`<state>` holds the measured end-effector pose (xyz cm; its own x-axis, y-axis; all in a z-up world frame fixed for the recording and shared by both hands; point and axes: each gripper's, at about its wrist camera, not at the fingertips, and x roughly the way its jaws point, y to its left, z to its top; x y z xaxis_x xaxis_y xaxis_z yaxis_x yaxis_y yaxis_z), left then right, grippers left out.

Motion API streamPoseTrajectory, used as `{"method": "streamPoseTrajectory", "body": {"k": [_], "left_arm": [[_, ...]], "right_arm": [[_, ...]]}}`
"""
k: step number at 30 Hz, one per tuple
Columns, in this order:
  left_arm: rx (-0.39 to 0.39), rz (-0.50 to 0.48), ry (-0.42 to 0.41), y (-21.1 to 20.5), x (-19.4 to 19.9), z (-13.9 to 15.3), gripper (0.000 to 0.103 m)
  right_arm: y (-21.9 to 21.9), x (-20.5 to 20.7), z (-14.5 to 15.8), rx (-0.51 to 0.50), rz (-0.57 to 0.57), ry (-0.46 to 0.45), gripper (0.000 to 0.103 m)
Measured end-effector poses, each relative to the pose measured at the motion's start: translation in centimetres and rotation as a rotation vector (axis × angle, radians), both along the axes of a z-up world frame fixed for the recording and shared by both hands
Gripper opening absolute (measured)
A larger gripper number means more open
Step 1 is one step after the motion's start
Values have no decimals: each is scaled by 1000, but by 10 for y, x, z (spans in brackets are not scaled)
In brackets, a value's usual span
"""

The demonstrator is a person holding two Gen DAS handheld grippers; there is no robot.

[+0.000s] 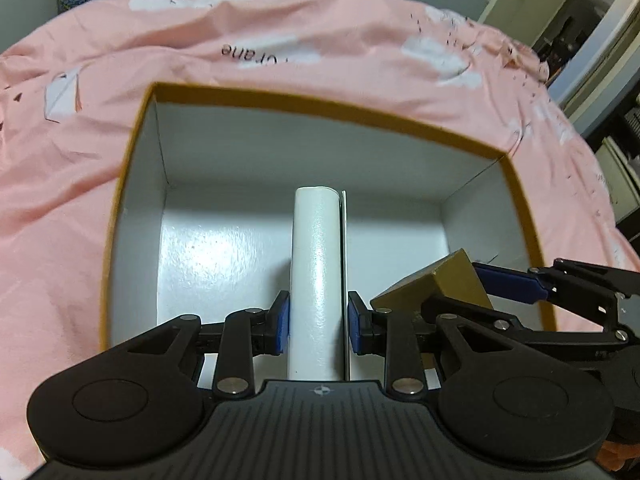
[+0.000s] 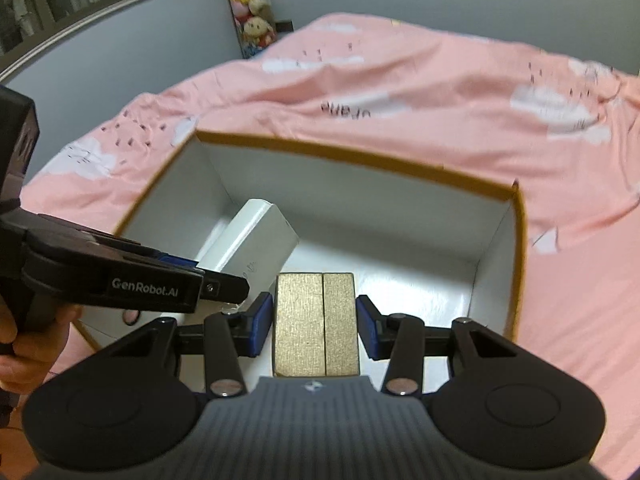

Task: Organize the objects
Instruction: 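Lift both held items and carry them over the open orange box, then lower the white glasses case into the box and open the left tool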

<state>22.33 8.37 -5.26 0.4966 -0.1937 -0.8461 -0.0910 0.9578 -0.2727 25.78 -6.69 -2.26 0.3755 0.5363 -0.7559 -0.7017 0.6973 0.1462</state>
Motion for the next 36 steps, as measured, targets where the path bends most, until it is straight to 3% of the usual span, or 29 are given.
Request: {"method": "streamPoseTrajectory", "body": {"k": [8,12,14,17,19,24,30,36], "left_arm": [[49,-23,103,-5,14,-25,32],[66,-34,106,-4,12,-24,35],[114,-45,100,-5,9,-20,42],[241,-59,83,-9,1,-10,43],[283,-66,60,-7,-5,-2,43],[216,-66,-11,9,-19,29,42],[173,15,-133,30,-32,70,42],[166,127,-158,59,-30,71,42]], "right_arm": [[6,11,-20,-2,9,63,47],[8,11,-24,0,21,84,47],[10,10,-26,0,28,95,47],[13,9,-26,8,41,113,47],[15,8,-27,11,51,117,47],[26,8,-29,7,64,127,47],[45,8,-33,-30,69,137,47],[62,3,-36,-52,89,139,47]]}}
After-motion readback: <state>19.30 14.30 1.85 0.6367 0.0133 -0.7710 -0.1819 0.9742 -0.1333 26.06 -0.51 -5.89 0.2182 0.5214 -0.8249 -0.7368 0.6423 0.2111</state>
